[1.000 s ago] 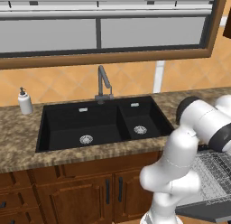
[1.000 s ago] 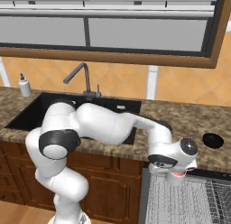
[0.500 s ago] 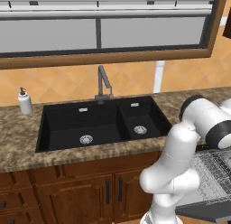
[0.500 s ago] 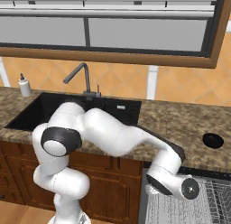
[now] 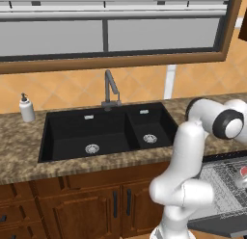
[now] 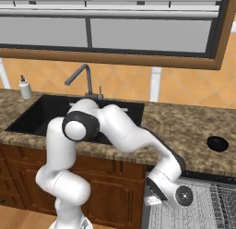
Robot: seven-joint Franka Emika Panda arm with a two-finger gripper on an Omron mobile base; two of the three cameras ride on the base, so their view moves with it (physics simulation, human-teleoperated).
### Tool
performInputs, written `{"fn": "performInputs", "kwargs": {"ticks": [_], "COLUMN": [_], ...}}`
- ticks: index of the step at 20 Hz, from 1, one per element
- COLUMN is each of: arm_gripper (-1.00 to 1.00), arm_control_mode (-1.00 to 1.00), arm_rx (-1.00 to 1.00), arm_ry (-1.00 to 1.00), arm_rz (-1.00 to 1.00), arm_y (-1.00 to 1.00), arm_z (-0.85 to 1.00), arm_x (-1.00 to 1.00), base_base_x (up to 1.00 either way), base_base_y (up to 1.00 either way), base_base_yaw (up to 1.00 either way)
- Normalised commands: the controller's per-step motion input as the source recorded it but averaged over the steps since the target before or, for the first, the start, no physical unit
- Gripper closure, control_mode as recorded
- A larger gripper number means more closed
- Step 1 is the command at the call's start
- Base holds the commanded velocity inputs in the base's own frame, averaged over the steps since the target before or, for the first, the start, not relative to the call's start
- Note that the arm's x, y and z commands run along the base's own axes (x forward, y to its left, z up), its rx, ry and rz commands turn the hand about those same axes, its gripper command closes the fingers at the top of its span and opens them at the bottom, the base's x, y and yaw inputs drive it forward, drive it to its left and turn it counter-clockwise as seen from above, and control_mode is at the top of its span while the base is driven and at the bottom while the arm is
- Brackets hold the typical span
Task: Pick up the cup and bowl from the counter, place them in the dishwasher, and close the dishwasher door.
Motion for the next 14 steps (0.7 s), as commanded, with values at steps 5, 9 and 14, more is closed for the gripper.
{"fn": "performInputs", "kwargs": {"ticks": [5, 9, 14], "arm_gripper": [1.00, 1.00, 1.00], "arm_control_mode": [-1.00, -1.00, -1.00], "arm_rx": [0.03, 0.00, 0.05], "arm_ry": [-0.04, 0.00, 0.06], "arm_rz": [0.00, 0.01, 0.07], "arm_y": [-0.02, -0.09, -0.52], "arm_z": [-0.44, -0.59, -0.40], "arm_x": [0.00, 0.05, 0.27], "base_base_x": [0.00, 0.00, 0.00], "base_base_y": [0.00, 0.00, 0.00], "base_base_yaw": [0.00, 0.00, 0.00]}}
